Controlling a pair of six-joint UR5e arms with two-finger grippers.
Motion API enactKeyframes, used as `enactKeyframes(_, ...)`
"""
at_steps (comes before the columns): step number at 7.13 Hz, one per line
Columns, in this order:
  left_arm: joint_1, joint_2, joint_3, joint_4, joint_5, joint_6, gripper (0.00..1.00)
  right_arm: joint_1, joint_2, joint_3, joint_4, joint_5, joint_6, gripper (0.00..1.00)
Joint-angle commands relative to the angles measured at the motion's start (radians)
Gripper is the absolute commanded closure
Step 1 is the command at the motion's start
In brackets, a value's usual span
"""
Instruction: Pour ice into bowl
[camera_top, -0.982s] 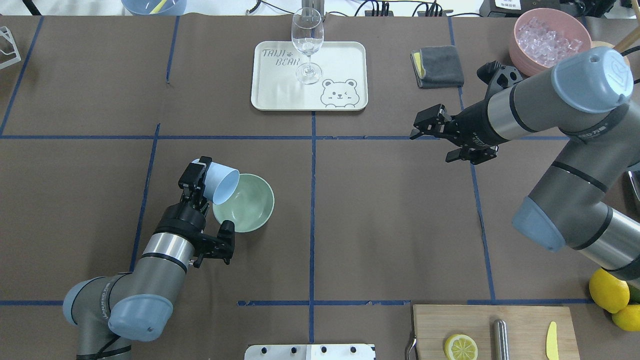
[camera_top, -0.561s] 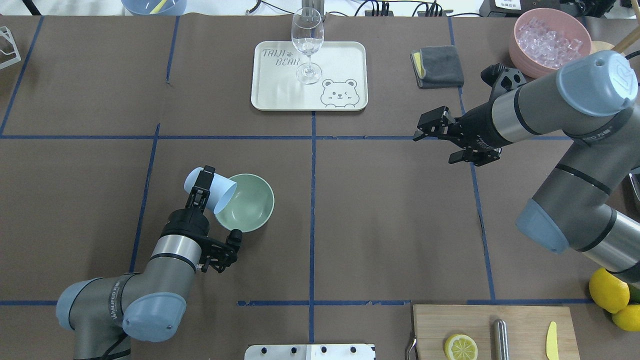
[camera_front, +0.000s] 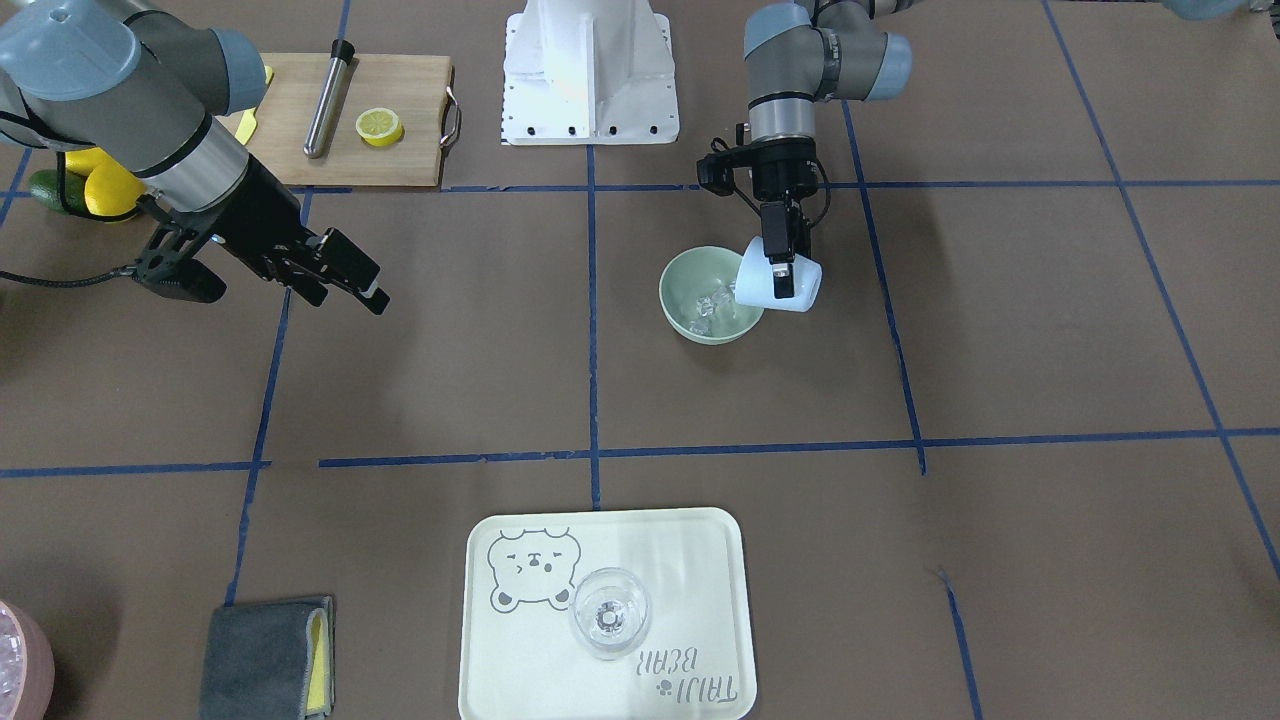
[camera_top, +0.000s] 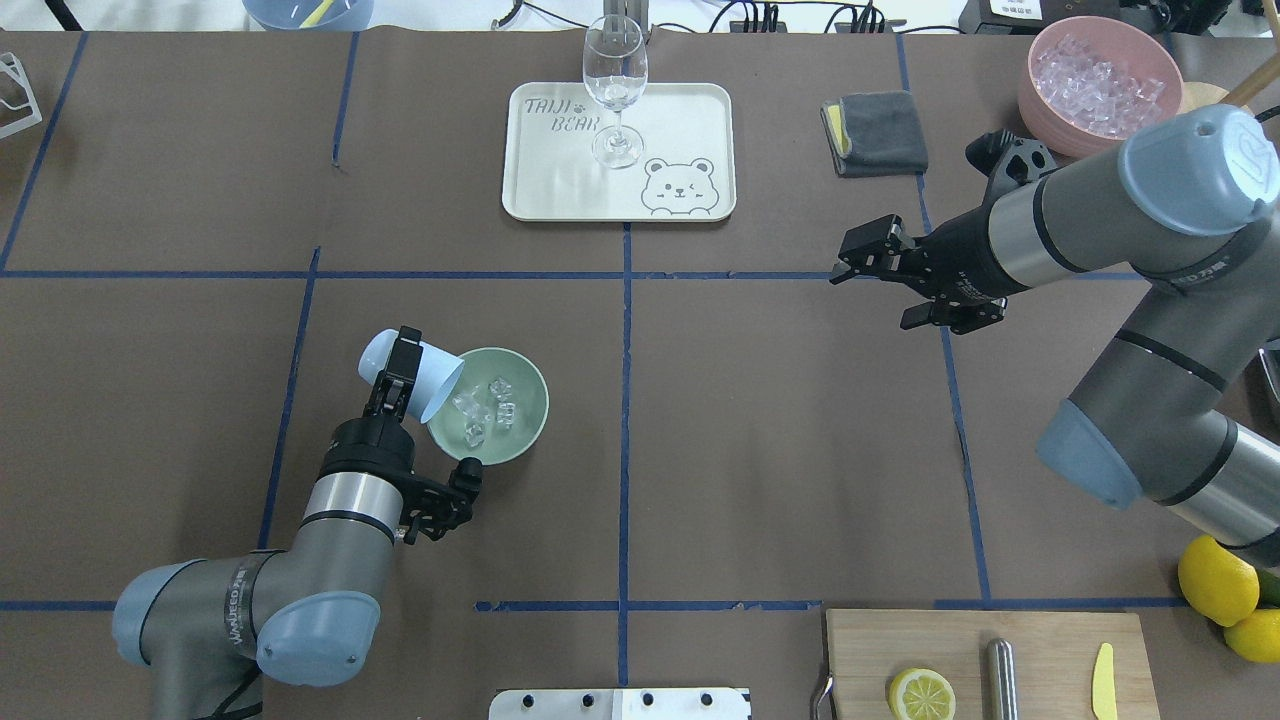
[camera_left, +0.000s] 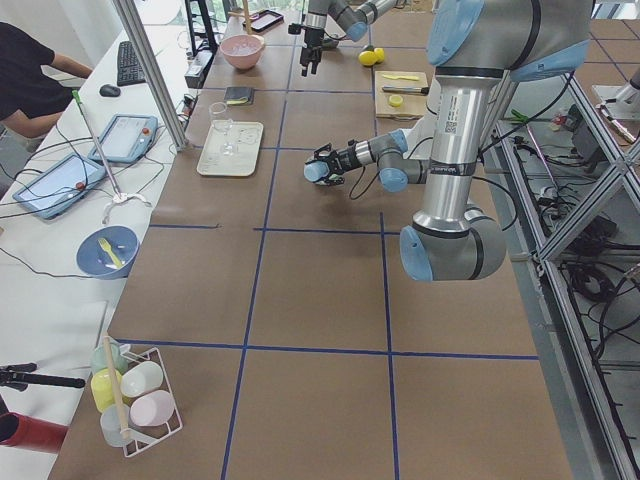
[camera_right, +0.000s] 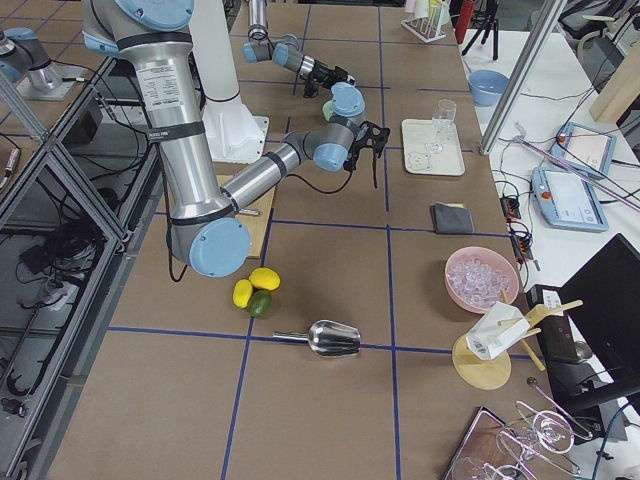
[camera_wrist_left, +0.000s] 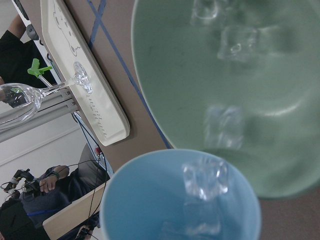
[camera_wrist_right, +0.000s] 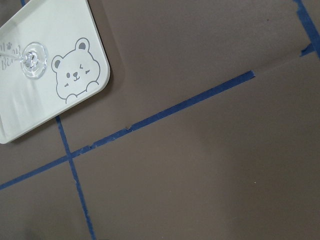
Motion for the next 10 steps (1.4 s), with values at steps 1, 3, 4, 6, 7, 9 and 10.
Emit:
enactKeyframes(1, 0.005, 0.000, 0.000, 0.005, 0.056, 0.001, 1.00, 0.003, -0.001, 0.000, 0.000, 0.002, 0.000, 0.00)
enactKeyframes(3, 0.006, 0.000, 0.002, 0.005, 0.058, 0.000, 1.00, 0.003, -0.001, 0.000, 0.000, 0.002, 0.000, 0.00)
enactKeyframes(4, 0.006, 0.001, 0.002, 0.004, 0.058, -0.002, 1.00, 0.003, -0.001, 0.000, 0.000, 0.002, 0.000, 0.00)
enactKeyframes(6, 0.005, 0.006, -0.011, -0.010, 0.056, -0.169, 1.00, 0.003, -0.001, 0.000, 0.000, 0.002, -0.001, 0.00)
enactKeyframes(7, 0.003, 0.023, -0.018, -0.013, 0.055, -0.245, 1.00, 0.003, 0.001, 0.000, 0.000, 0.002, -0.001, 0.00)
enactKeyframes(9, 0.001, 0.104, -0.070, -0.013, 0.055, -0.514, 1.00, 0.011, 0.005, 0.000, 0.002, 0.002, -0.001, 0.00)
enactKeyframes(10, -0.002, 0.166, -0.110, -0.013, 0.053, -0.670, 1.00, 0.011, 0.008, 0.002, 0.002, 0.002, -0.001, 0.00)
